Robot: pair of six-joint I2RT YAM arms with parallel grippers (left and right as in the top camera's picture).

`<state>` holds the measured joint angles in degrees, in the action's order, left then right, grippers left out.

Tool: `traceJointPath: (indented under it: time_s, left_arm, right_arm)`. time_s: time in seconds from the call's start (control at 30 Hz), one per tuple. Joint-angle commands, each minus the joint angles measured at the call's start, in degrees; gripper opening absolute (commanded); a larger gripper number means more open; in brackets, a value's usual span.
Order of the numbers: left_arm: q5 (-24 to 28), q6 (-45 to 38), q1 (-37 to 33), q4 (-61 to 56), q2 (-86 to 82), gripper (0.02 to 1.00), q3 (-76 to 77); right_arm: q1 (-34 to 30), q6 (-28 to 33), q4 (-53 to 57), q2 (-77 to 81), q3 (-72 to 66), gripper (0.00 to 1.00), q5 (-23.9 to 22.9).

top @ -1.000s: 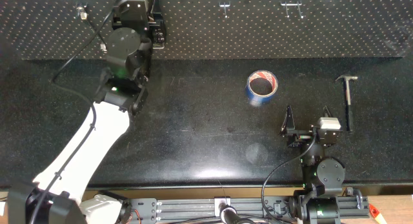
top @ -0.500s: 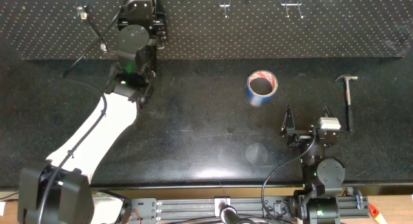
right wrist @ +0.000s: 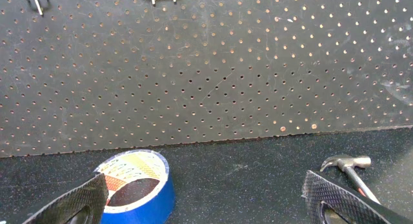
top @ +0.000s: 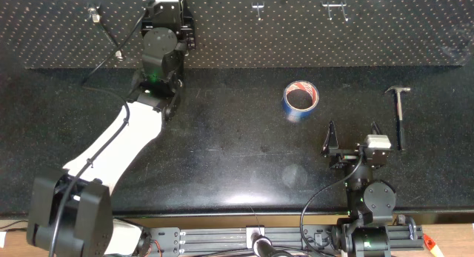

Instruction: Place Tools Onto Pegboard

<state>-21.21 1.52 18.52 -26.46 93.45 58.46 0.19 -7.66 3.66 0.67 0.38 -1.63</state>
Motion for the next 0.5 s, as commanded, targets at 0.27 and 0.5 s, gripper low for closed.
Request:
traceJointPath:
  time_s: [0.27,0.5]
  left_arm:
    - [0.6,-0.5,0.0,1.0,3.4,0.027,0.2]
    - [4.1,1.2,0.0,6.7,3.4,0.027,0.2]
  right_arm:
    - [0.4,0.4,0.3,-0.6,-0.2,0.982,-0.9]
    - [0.4,0.4,0.3,-0.6,-0.2,0.980,-0.9]
